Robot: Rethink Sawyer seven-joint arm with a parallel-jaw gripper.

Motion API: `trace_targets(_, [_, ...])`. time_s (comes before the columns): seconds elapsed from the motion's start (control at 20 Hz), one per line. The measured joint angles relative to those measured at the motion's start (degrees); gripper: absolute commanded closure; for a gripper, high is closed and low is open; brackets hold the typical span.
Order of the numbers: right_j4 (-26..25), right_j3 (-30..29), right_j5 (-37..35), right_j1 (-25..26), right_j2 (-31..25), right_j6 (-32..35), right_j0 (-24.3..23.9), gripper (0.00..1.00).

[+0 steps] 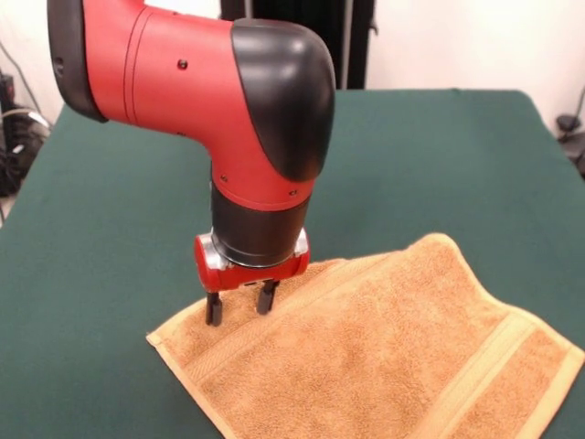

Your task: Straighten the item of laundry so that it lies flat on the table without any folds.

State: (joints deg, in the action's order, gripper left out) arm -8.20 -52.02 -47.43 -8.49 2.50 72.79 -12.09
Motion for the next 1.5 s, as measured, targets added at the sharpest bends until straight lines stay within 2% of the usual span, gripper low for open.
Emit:
trace_targets(0.05, [-0.02,-0.01,0.06,-0.06,-0.85,0.00,-0.41,1.00])
trace_targets(1.0, [-0.86,-0.26,-0.79,-0.51,-2.17,0.00,-1.34,1.00])
trace_targets(1.2, [-2.57,-3.61,1.50,-2.55,-2.20,0.00,-1.37,1.00])
trace_targets(1.5, [-7.02,-12.33,9.35,-8.46,-2.29,0.00,-2.25,1.00])
